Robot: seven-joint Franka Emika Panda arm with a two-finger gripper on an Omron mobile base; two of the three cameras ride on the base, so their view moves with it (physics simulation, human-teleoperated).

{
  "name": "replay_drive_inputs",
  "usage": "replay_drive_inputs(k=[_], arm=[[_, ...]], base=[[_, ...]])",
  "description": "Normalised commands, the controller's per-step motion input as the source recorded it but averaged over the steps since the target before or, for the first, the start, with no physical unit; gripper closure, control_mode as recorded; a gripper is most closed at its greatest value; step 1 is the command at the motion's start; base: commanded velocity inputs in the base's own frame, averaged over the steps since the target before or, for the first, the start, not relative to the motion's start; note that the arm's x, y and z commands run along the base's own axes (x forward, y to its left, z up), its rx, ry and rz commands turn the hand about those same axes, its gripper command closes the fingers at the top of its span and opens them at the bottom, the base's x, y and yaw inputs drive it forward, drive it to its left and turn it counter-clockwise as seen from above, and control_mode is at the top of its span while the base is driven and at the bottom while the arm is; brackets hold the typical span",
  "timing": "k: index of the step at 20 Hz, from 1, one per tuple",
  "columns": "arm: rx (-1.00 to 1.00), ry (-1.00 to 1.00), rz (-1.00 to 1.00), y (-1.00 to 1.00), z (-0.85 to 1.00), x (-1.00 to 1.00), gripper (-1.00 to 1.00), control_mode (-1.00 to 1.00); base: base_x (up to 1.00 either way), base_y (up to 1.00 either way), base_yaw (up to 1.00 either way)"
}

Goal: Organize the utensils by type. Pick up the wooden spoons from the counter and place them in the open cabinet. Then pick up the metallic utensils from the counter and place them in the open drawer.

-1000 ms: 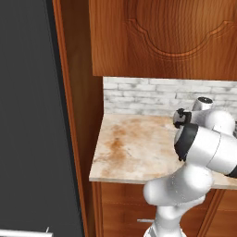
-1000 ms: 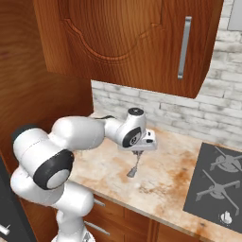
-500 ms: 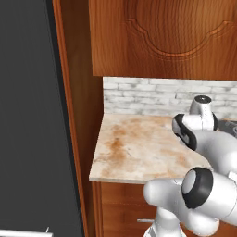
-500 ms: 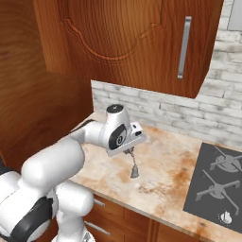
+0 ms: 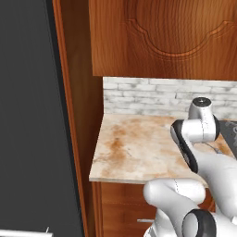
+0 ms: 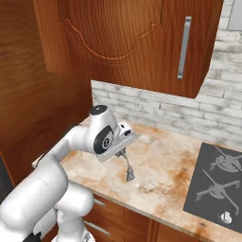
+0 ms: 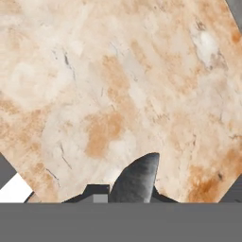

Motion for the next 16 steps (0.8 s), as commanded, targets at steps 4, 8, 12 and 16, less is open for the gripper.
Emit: replay_drive_inputs(k=[4,8,12,16], arm=[[-0.02,0.00,0.00,0.02,0.03,-0.06,1.00,-1.00],[0.00,0.00,0.00,0.00,0.00,0.00,1.00,1.00],[0.00,0.00,0.00,0.00,0.00,0.00,1.00,1.00],[0.00,0.00,0.00,0.00,0.00,0.00,1.00,1.00]], base=[[0.00,0.00,0.00],[-0.23,-0.06,0.00],[-0.55,-0.17,-0.25],[-0.07,0.00,-0.85]])
